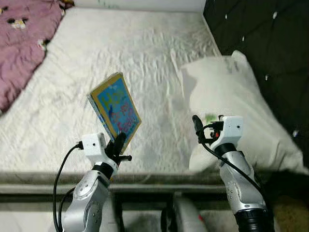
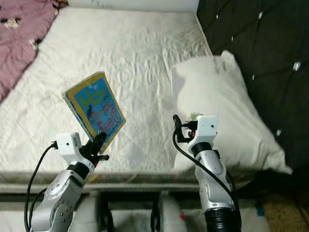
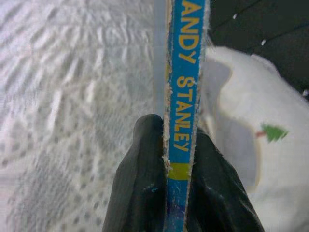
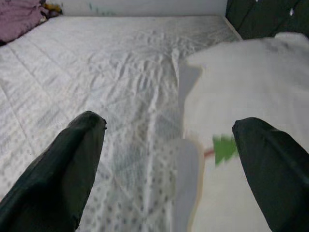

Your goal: Clean up the room

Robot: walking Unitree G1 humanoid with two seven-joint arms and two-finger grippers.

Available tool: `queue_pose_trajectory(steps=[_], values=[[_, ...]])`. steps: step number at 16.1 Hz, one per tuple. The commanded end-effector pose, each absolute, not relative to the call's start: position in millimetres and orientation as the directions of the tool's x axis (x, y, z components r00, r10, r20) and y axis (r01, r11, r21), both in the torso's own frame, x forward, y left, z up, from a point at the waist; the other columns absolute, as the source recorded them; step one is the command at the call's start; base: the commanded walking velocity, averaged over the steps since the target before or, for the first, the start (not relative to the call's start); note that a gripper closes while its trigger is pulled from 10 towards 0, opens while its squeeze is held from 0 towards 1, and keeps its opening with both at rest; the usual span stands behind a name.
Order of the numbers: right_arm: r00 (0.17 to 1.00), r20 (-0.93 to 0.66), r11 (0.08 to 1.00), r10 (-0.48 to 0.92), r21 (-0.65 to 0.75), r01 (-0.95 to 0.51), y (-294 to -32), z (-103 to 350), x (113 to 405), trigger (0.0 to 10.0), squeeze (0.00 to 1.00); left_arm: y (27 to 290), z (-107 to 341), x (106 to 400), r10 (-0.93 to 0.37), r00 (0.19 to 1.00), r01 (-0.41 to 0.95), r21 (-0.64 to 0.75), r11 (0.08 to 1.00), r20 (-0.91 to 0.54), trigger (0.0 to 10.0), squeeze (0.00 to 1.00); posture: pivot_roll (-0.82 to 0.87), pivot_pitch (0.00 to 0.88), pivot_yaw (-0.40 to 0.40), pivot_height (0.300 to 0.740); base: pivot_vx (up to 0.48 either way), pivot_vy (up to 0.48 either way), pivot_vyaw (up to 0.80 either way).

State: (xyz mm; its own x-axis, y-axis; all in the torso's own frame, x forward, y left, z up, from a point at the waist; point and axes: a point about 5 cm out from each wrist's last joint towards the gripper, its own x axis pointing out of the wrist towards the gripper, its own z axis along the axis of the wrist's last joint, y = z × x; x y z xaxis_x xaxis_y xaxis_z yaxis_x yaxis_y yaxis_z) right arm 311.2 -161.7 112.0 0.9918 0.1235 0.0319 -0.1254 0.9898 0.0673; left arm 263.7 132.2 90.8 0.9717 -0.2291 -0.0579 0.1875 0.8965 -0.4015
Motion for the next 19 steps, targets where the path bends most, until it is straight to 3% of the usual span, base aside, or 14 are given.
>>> queue_pose_trajectory(steps=[1, 13, 15, 19], values=[[0.991, 0.027, 0.989, 0.130, 0.068, -0.131, -161.7, 111.0, 309.4, 10.0, 0.00, 131.9, 94.0, 264.2, -0.226, 0.973, 0.192, -0.393, 0.899, -0.044, 10.0, 0.00, -0.02, 0.198, -0.033, 0.589, 0.000, 0.000, 0.00], [0.985, 0.027, 0.985, 0.168, 0.033, -0.168, -157.8, 109.6, 308.4, 10.0, 0.00, 130.9, 97.1, 264.2, -0.231, 0.973, 0.207, -0.394, 0.896, -0.015, 10.0, 0.00, -0.02, 0.201, -0.038, 0.589, 0.000, 0.000, 0.00], [0.985, 0.029, 0.984, 0.173, 0.033, -0.174, -157.4, 109.8, 308.3, 10.0, 0.00, 130.6, 98.3, 264.1, -0.236, 0.972, 0.216, -0.405, 0.888, -0.001, 10.0, 0.00, -0.03, 0.204, -0.039, 0.568, 0.000, 0.000, 0.00], [0.987, 0.024, 0.986, 0.161, 0.025, -0.162, -159.2, 109.2, 308.7, 10.0, 0.00, 129.4, 100.2, 263.6, -0.247, 0.969, 0.233, -0.399, 0.887, 0.015, 10.0, 0.00, -0.03, 0.204, -0.039, 0.568, 0.000, 0.000, 0.00]])
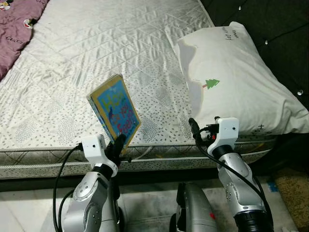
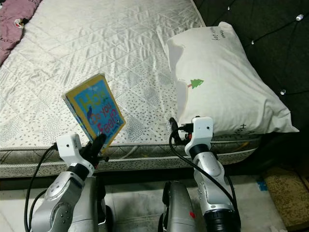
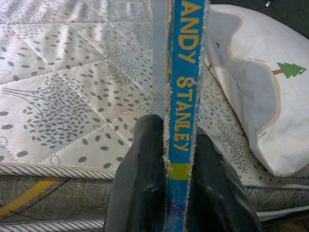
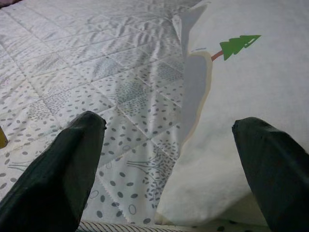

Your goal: Clean up the room

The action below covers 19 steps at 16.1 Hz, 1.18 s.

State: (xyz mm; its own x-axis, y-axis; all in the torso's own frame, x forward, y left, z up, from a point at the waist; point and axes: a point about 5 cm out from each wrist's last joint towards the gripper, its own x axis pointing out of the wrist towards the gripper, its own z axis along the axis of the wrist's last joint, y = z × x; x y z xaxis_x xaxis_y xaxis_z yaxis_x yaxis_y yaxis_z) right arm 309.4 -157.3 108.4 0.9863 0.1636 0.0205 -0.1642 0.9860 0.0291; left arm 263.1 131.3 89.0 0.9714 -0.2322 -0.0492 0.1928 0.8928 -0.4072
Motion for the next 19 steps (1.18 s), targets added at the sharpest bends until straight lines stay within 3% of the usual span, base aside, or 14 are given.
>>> queue_pose_trajectory(steps=[1, 11, 17, 19], values=[[0.987, 0.024, 0.987, 0.161, 0.023, -0.162, -159.1, 109.2, 308.5, 10.0, 0.00, 129.2, 100.4, 263.4, -0.251, 0.968, 0.237, -0.405, 0.883, 0.019, 10.0, 0.00, -0.03, 0.206, -0.039, 0.568, 0.247, 0.000, 0.00], [0.987, 0.026, 0.987, 0.161, 0.016, -0.162, -159.4, 108.8, 308.5, 10.0, 0.00, 128.5, 100.5, 262.8, -0.264, 0.964, 0.250, -0.408, 0.878, 0.023, 10.0, 0.00, -0.02, 0.196, -0.040, 0.568, 0.278, 0.000, 0.00], [0.988, 0.027, 0.988, 0.153, 0.012, -0.153, -162.1, 108.9, 309.7, 10.0, 0.00, 131.3, 98.6, 264.0, -0.234, 0.972, 0.216, -0.417, 0.883, 0.009, 10.0, 0.00, -0.02, 0.198, -0.041, 0.568, 0.000, 0.000, 0.00], [0.987, 0.034, 0.987, 0.156, 0.019, -0.157, -162.1, 109.4, 308.9, 10.0, 0.00, 130.6, 96.6, 267.2, -0.223, 0.975, 0.200, -0.408, 0.891, -0.010, 10.0, 0.00, -0.03, 0.200, -0.042, 0.543, 0.000, 0.000, 0.00]])
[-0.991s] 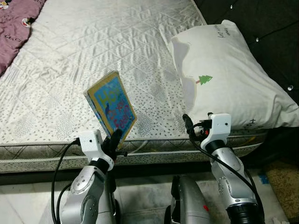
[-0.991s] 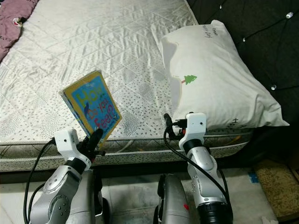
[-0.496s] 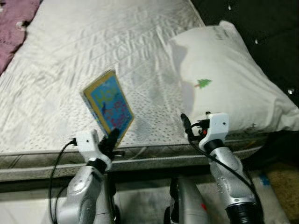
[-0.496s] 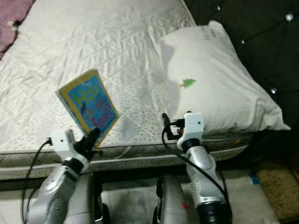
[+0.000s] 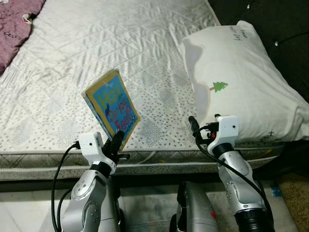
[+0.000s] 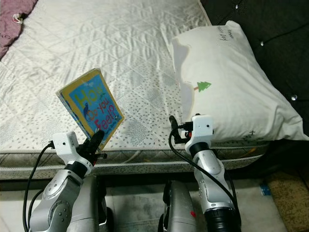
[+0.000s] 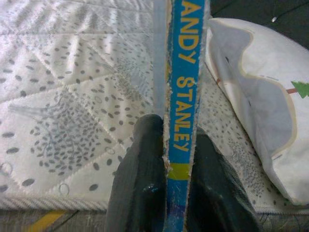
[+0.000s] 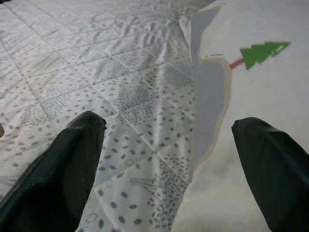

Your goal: Clean up the room

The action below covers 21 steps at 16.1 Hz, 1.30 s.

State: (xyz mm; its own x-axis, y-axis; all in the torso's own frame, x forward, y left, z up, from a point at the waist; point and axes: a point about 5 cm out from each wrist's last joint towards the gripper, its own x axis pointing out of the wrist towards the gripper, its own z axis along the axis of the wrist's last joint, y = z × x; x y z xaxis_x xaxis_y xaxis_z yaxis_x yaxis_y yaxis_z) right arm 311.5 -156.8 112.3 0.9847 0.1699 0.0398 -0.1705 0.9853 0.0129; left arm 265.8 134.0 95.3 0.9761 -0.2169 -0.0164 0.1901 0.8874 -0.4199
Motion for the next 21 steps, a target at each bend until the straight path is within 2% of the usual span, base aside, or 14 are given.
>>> queue_pose_trajectory(steps=[1, 3, 7, 11, 16, 18, 21], values=[[0.987, 0.032, 0.988, 0.155, 0.017, -0.156, -162.2, 109.3, 309.0, 10.0, 0.00, 130.4, 96.8, 269.0, -0.222, 0.975, 0.200, -0.407, 0.891, -0.008, 10.0, 0.00, -0.03, 0.200, -0.042, 0.533, 0.000, 0.000, 0.00], [0.988, 0.031, 0.988, 0.153, 0.016, -0.154, -162.8, 109.7, 309.4, 10.0, 0.00, 128.7, 100.0, 278.2, -0.214, 0.977, 0.198, -0.397, 0.896, 0.005, 10.0, 0.00, -0.03, 0.205, -0.049, 0.509, 0.000, 0.000, 0.00], [0.989, 0.031, 0.989, 0.147, 0.007, -0.147, -164.1, 110.5, 309.6, 10.0, 0.00, 123.9, 111.7, 297.4, -0.229, 0.971, 0.234, -0.442, 0.866, 0.064, 10.0, 0.00, -0.04, 0.210, -0.053, 0.509, 0.000, 0.000, 0.00], [0.989, 0.037, 0.989, 0.146, -0.006, -0.146, -165.3, 112.7, 308.3, 10.0, 0.00, 107.1, 123.7, 321.0, -0.307, 0.936, 0.348, -0.587, 0.731, 0.173, 10.0, 0.00, -0.07, 0.214, -0.059, 0.509, 0.000, 0.000, 0.00], [0.991, 0.040, 0.991, 0.130, -0.042, -0.129, -177.0, 116.1, 301.0, 10.0, 0.00, 105.7, 116.3, 350.2, -0.264, 0.955, 0.276, -0.727, 0.629, 0.134, 10.0, 0.00, -0.12, 0.228, -0.055, 0.509, 0.000, 0.000, 0.00], [0.992, 0.036, 0.991, 0.122, -0.056, -0.119, -183.0, 116.6, 297.4, 10.0, 0.00, 105.1, 111.9, 362.4, -0.210, 0.973, 0.198, -0.814, 0.547, 0.095, 10.0, 0.00, -0.14, 0.232, -0.055, 0.509, 0.000, 0.000, 0.00], [0.992, 0.041, 0.991, 0.121, -0.066, -0.119, -183.6, 119.3, 296.8, 10.0, 0.00, 101.7, 106.2, 366.4, -0.187, 0.981, 0.141, -0.871, 0.471, 0.058, 10.0, 0.00, -0.16, 0.230, -0.053, 0.509, 0.000, 0.000, 0.00]])
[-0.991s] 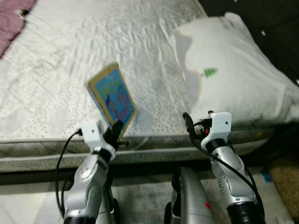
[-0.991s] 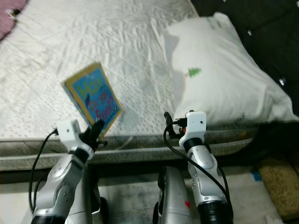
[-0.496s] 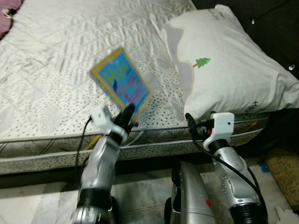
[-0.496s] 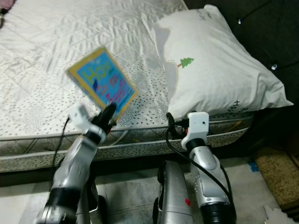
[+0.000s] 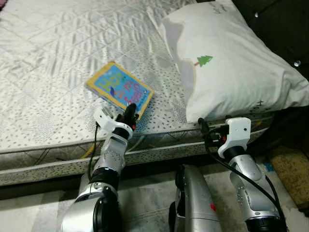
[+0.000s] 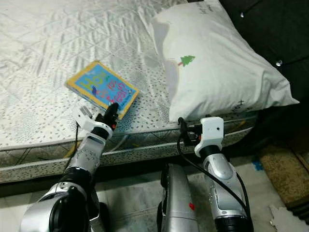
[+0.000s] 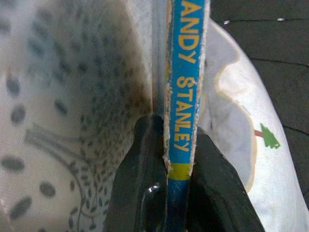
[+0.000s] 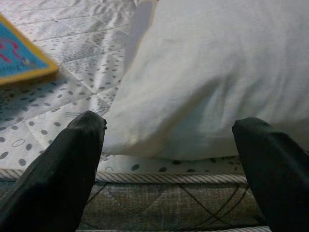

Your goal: Clean up the room

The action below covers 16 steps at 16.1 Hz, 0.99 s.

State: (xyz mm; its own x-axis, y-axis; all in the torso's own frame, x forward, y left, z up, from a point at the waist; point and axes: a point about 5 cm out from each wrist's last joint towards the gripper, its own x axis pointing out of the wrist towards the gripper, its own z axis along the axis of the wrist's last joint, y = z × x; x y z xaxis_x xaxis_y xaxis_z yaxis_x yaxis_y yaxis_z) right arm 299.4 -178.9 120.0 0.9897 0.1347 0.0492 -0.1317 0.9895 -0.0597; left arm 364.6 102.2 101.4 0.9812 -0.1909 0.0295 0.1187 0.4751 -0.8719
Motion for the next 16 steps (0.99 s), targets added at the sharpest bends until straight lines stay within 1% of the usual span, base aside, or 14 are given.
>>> queue_pose_trajectory(steps=[1, 2, 3, 4, 6, 7, 9, 10, 11, 13, 14, 15, 16], values=[[0.991, 0.043, 0.990, 0.123, -0.069, -0.120, -183.3, 120.2, 296.6, 10.0, 0.00, 99.6, 106.0, 367.3, -0.188, 0.981, 0.136, -0.880, 0.455, 0.054, 10.0, 0.00, -0.16, 0.229, -0.052, 0.509, 0.000, 0.000, 0.00], [0.991, 0.046, 0.990, 0.125, -0.075, -0.122, -183.1, 121.0, 296.2, 10.0, 0.00, 96.7, 107.2, 368.7, -0.192, 0.980, 0.136, -0.897, 0.420, 0.058, 10.0, 0.00, -0.17, 0.227, -0.050, 0.509, 0.000, 0.000, 0.00], [0.991, 0.047, 0.990, 0.125, -0.078, -0.121, -183.7, 121.6, 295.5, 10.0, 0.00, 88.1, 109.2, 370.6, -0.217, 0.975, 0.132, -0.910, 0.393, 0.047, 10.0, 0.00, -0.17, 0.225, -0.046, 0.509, 0.000, 0.000, 0.00], [0.991, 0.047, 0.990, 0.124, -0.079, -0.120, -183.8, 121.6, 295.2, 10.0, 0.00, 86.0, 109.7, 371.2, -0.222, 0.974, 0.132, -0.910, 0.393, 0.045, 10.0, 0.00, -0.17, 0.224, -0.046, 0.509, 0.000, 0.000, 0.00], [0.992, 0.047, 0.990, 0.120, -0.078, -0.116, -182.7, 121.2, 294.2, 10.0, 0.00, 60.1, 111.0, 370.3, -0.293, 0.956, 0.130, -0.914, 0.384, 0.012, 10.0, 0.00, -0.16, 0.222, -0.035, 0.509, 0.000, 0.000, 0.00], [0.992, 0.048, 0.991, 0.118, -0.076, -0.114, -181.7, 121.0, 294.0, 10.0, 0.00, 51.3, 111.1, 368.8, -0.317, 0.948, 0.133, -0.916, 0.378, 0.007, 10.0, 0.00, -0.16, 0.221, -0.032, 0.509, 0.000, 0.000, 0.00], [0.992, 0.048, 0.991, 0.118, -0.075, -0.114, -181.3, 120.9, 293.9, 10.0, 0.00, 48.8, 111.1, 368.2, -0.324, 0.946, 0.135, -0.918, 0.373, 0.007, 10.0, 0.00, -0.16, 0.221, -0.030, 0.509, 0.000, 0.000, 0.00], [0.992, 0.050, 0.991, 0.118, -0.070, -0.115, -179.0, 120.3, 293.8, 10.0, 0.00, 34.0, 107.2, 362.6, -0.367, 0.930, 0.125, -0.929, 0.347, -0.012, 10.0, 0.00, -0.15, 0.217, -0.025, 0.509, 0.000, 0.000, 0.00], [0.992, 0.050, 0.991, 0.119, -0.068, -0.116, -178.2, 120.3, 293.8, 10.0, 0.00, 28.0, 105.2, 360.1, -0.379, 0.925, 0.112, -0.938, 0.328, -0.022, 10.0, 0.00, -0.15, 0.217, -0.025, 0.509, 0.000, 0.000, 0.00], [0.992, 0.051, 0.991, 0.119, -0.068, -0.115, -177.7, 120.2, 294.2, 10.0, 0.00, 24.3, 100.5, 357.1, -0.377, 0.925, 0.073, -0.949, 0.305, -0.050, 10.0, 0.00, -0.15, 0.209, -0.021, 0.509, 0.000, 0.000, 0.00], [0.992, 0.053, 0.991, 0.119, -0.068, -0.115, -177.6, 120.3, 294.5, 10.0, 0.00, 24.3, 97.6, 356.4, -0.363, 0.928, 0.036, -0.952, 0.304, -0.080, 10.0, 0.69, -0.15, 0.207, -0.021, 0.509, 0.000, 0.000, 0.00], [0.992, 0.053, 0.991, 0.119, -0.068, -0.115, -177.4, 120.2, 294.5, 10.0, 0.00, 24.5, 96.4, 356.3, -0.359, 0.928, 0.019, -0.949, 0.315, -0.101, 10.0, 1.00, -0.15, 0.205, -0.020, 0.509, 0.000, 0.000, 0.00], [0.991, 0.054, 0.991, 0.119, -0.067, -0.115, -177.0, 120.1, 294.5, 10.0, 0.00, 23.8, 93.0, 355.2, -0.361, 0.921, -0.014, -0.937, 0.350, -0.149, 10.0, 1.00, -0.15, 0.203, -0.019, 0.509, 0.000, 0.000, 0.00]])
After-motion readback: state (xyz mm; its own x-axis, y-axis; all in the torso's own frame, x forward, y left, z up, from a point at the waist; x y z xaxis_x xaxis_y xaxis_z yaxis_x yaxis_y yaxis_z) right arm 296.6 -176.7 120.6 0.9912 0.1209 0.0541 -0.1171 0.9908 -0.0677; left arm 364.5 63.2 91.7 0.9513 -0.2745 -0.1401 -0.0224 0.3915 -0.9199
